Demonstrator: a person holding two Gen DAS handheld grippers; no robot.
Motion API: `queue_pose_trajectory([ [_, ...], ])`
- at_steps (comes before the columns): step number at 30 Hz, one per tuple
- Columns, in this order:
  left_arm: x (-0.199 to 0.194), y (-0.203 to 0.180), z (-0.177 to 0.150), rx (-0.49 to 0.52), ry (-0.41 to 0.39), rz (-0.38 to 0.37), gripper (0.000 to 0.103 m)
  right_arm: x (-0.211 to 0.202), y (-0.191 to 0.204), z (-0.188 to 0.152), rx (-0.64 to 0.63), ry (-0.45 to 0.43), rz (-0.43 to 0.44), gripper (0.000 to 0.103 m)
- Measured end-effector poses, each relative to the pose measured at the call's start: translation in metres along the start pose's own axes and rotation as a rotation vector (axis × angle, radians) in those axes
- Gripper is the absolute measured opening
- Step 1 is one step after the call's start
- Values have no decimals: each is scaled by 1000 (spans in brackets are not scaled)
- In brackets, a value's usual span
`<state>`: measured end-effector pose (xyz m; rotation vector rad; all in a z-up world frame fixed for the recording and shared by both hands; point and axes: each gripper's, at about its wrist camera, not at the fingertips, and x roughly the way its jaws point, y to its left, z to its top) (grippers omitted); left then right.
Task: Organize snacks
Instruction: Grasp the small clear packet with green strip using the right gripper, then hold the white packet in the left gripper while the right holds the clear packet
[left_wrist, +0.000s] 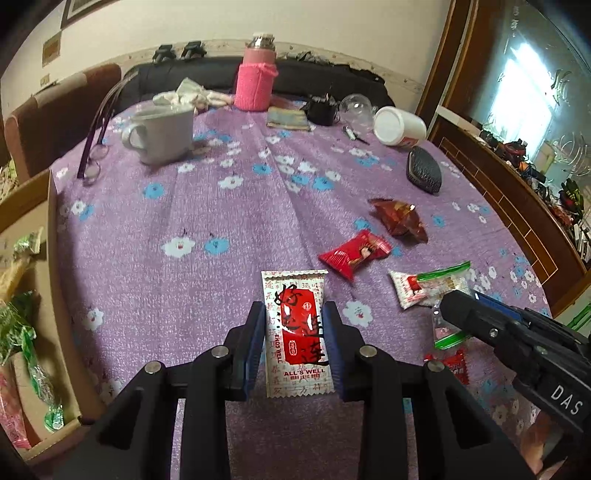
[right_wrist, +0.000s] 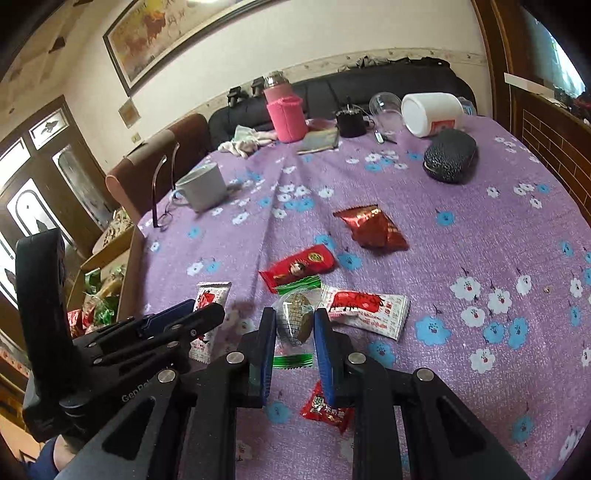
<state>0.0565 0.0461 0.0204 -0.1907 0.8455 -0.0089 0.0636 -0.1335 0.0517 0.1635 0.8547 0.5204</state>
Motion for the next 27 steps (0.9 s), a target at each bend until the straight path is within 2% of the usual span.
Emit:
queue_pose_trajectory([
  [10, -19, -20, -2, 98, -123, 85, 30, -1, 1, 1, 10, -9, 6, 22],
  [27, -35, -29, -5, 147, -223, 162, 30, -12, 6, 2, -8, -78, 30, 22],
])
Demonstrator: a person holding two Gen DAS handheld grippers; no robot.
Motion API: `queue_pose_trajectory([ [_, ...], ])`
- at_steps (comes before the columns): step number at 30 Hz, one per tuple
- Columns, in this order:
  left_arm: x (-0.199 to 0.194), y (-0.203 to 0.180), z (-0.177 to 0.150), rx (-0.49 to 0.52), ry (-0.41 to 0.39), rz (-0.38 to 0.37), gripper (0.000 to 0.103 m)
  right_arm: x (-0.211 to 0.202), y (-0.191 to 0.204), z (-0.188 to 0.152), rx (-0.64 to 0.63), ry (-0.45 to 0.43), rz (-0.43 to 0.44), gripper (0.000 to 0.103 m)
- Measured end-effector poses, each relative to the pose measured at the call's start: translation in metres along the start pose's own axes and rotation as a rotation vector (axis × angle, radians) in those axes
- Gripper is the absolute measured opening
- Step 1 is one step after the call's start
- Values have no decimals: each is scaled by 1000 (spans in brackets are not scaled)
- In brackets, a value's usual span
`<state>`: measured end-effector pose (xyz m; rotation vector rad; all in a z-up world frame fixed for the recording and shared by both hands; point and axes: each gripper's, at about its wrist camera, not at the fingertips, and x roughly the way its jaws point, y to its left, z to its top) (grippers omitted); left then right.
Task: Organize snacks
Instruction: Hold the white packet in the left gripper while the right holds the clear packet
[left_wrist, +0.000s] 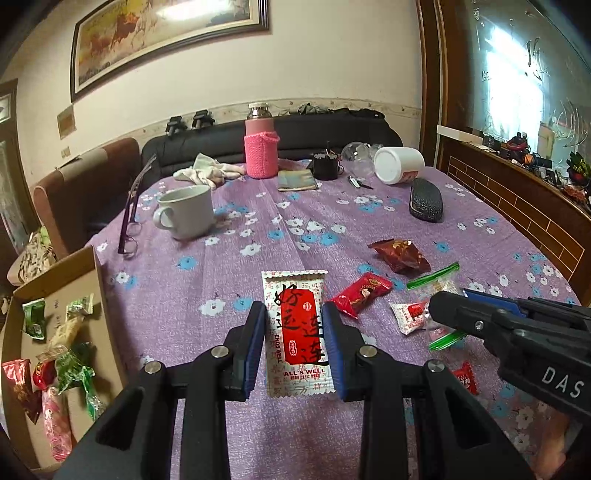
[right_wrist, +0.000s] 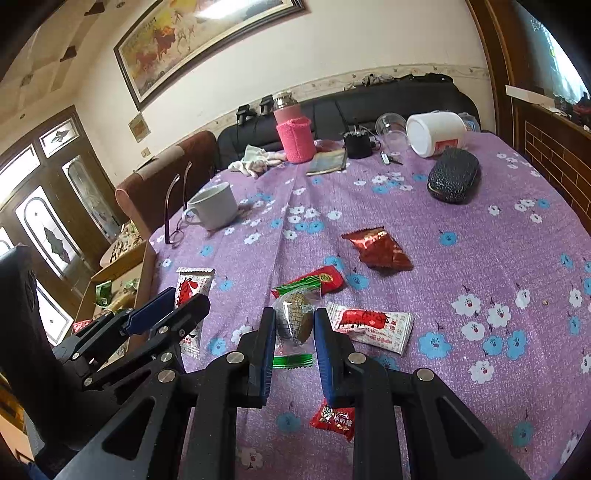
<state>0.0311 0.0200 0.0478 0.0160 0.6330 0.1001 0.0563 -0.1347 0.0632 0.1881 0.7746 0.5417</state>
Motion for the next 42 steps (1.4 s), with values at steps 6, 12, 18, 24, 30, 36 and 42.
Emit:
queue_pose_trajectory([
  [6, -5, 0, 1, 5, -28, 20, 30, -2, 2, 1, -4, -19, 7, 22],
  [12, -9, 0, 1, 8, -52, 46, 30, -3, 2, 0, -5, -26, 13, 22],
  [18, -12, -1, 1, 15, -72, 69, 30, -4, 2, 1, -5, -31, 18, 22],
  [24, -16, -1, 2, 23, -94, 89, 30, -4, 4, 1, -10, -36, 21, 22],
  [30, -17, -2, 2, 28, -105, 97, 30, -4, 4, 1, -11, -41, 22, 22],
  [36, -19, -2, 1, 27, -109, 99, 30, -5, 5, 1, -16, -45, 24, 22],
  [42, -20, -2, 3, 28, -114, 103, 30, -5, 5, 0, -18, -47, 24, 22],
])
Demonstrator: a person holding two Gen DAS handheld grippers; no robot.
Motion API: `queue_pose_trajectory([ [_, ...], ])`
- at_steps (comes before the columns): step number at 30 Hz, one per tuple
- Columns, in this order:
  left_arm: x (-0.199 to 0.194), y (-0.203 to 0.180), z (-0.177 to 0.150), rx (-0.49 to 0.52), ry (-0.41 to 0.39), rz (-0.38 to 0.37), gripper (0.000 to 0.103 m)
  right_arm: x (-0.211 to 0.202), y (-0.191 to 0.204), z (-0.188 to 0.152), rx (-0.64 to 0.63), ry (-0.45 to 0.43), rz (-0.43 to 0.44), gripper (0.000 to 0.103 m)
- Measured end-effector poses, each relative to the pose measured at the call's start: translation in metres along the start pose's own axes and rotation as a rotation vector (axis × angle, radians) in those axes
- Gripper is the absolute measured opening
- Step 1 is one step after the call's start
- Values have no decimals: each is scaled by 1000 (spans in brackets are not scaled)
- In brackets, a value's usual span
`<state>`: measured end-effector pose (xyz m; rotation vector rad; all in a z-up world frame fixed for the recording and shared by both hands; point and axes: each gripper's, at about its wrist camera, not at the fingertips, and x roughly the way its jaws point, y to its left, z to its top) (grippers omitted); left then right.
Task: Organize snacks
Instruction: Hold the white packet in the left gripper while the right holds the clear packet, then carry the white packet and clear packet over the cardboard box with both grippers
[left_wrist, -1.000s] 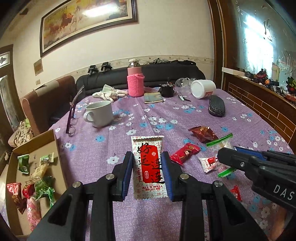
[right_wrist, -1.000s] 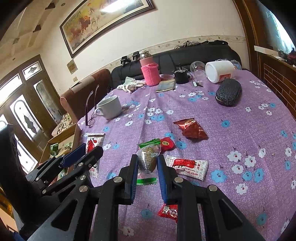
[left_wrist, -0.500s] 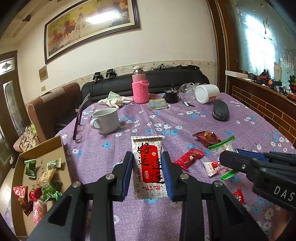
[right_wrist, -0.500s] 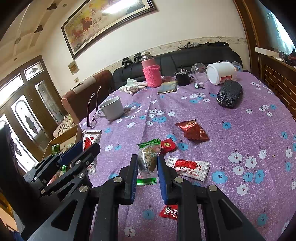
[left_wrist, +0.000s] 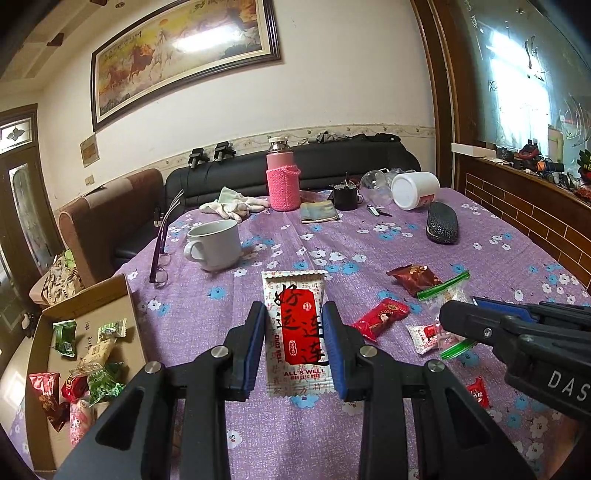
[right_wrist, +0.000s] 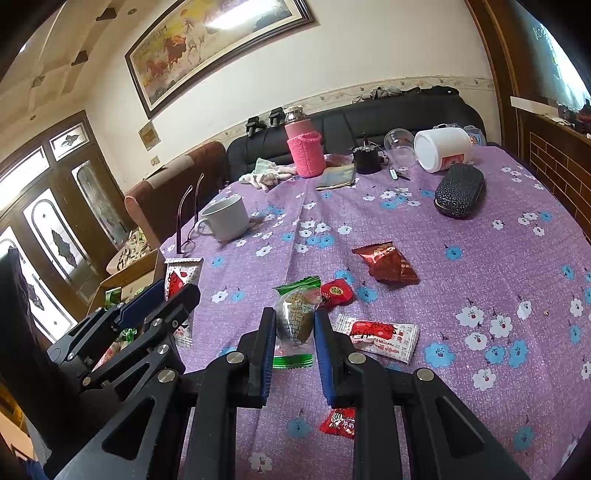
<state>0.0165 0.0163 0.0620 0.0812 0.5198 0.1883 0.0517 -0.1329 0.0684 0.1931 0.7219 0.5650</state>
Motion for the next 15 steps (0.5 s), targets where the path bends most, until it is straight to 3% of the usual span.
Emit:
queue_pose_trajectory([
  [15, -4, 2, 3, 2, -18, 17, 30, 0, 2, 2, -7, -8, 3, 22],
])
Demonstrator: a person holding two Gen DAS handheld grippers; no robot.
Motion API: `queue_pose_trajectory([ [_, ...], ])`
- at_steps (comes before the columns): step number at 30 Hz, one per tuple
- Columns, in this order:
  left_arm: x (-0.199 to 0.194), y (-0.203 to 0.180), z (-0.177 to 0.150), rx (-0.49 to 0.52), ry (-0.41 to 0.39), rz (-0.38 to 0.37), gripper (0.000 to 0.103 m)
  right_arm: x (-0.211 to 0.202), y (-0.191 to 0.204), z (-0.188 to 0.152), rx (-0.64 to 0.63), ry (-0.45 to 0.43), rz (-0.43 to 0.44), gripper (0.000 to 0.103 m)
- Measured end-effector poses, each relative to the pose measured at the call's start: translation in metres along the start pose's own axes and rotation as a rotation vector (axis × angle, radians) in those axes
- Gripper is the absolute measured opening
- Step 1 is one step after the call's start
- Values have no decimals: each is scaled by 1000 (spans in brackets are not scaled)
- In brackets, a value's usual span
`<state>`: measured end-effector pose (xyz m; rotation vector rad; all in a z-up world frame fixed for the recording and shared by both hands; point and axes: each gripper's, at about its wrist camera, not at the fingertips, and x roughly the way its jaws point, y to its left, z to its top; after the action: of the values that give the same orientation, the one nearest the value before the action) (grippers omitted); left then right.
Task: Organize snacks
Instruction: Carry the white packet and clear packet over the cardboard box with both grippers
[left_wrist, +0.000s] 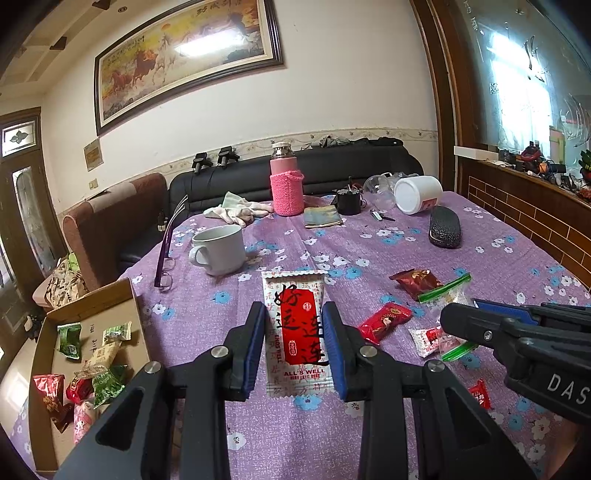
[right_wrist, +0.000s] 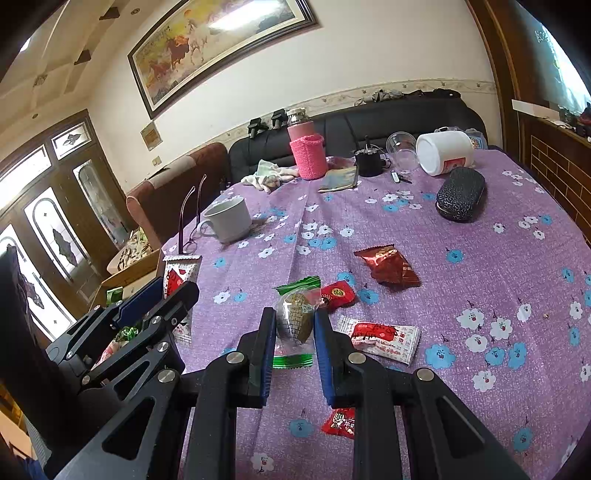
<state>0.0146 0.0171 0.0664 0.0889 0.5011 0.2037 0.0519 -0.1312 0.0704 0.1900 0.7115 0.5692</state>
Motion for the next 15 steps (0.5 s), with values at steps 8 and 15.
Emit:
queue_pose_trajectory([
  [8, -1, 0, 0, 0, -9, 7, 30, -2, 0, -1, -4, -5, 2, 22],
  [15, -2, -1, 0, 0, -15, 12, 30, -2, 1, -1, -4, -6, 4, 22],
])
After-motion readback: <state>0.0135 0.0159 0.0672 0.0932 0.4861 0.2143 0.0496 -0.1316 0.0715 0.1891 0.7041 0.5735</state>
